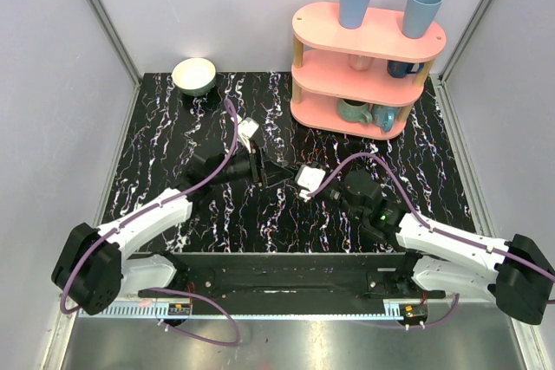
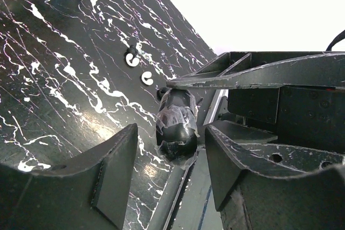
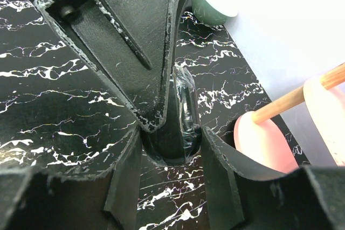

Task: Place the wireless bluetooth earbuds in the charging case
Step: Pass from the right arm to the left

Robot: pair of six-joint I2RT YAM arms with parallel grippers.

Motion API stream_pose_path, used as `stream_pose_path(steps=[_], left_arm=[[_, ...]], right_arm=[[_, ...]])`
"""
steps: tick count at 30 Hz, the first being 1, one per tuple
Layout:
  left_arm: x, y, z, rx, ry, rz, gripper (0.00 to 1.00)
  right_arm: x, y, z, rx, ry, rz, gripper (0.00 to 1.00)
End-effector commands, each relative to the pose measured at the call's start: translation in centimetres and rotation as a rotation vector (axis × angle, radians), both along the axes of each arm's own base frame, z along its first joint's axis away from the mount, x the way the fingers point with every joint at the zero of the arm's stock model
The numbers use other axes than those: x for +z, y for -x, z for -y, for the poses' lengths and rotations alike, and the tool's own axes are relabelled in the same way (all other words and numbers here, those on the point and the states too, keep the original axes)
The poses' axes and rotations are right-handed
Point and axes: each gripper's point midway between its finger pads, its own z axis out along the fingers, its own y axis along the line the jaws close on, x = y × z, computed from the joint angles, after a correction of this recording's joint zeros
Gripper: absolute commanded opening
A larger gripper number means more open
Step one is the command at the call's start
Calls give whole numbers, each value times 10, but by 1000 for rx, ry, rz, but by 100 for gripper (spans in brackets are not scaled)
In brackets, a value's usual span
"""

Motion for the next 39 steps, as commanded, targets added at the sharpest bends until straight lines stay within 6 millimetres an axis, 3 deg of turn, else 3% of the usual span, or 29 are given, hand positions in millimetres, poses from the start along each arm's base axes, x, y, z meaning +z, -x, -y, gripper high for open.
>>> stream_pose_path(steps=[1, 9, 13, 15, 16, 19, 21, 22, 27, 33, 36, 39], left_arm=[[26, -9, 6, 13, 63, 68, 57], [22, -6, 11, -13, 61, 59, 45], [22, -4, 12, -15, 62, 58, 46], [22, -5, 11, -6, 61, 62, 39], [21, -5, 11, -6, 60, 62, 31], [21, -4, 11, -8, 59, 65, 24], [22, -3, 11, -12, 59, 69, 25], [22, -3, 11, -14, 59, 70, 31], [21, -1, 11, -19, 55, 74, 42], [20, 0, 10, -18, 53, 76, 47], [19, 0, 9, -14, 51, 75, 45], [20, 0, 10, -15, 54, 80, 32]], right_arm=[[12, 7, -7, 38, -50, 14, 10], [13, 7, -7, 34, -61, 17, 10], [13, 6, -7, 31, -66, 16, 10], [13, 7, -7, 34, -66, 15, 10], [13, 7, -7, 34, -67, 14, 10], [14, 6, -6, 23, -80, 14, 10], [17, 5, -6, 15, -98, 15, 10], [17, 4, -5, 11, -99, 14, 10], [18, 0, -5, -8, -108, 15, 10], [19, 0, -7, -7, -116, 14, 9], [19, 0, -7, -7, -116, 12, 8], [17, 0, -7, -7, -113, 8, 9]])
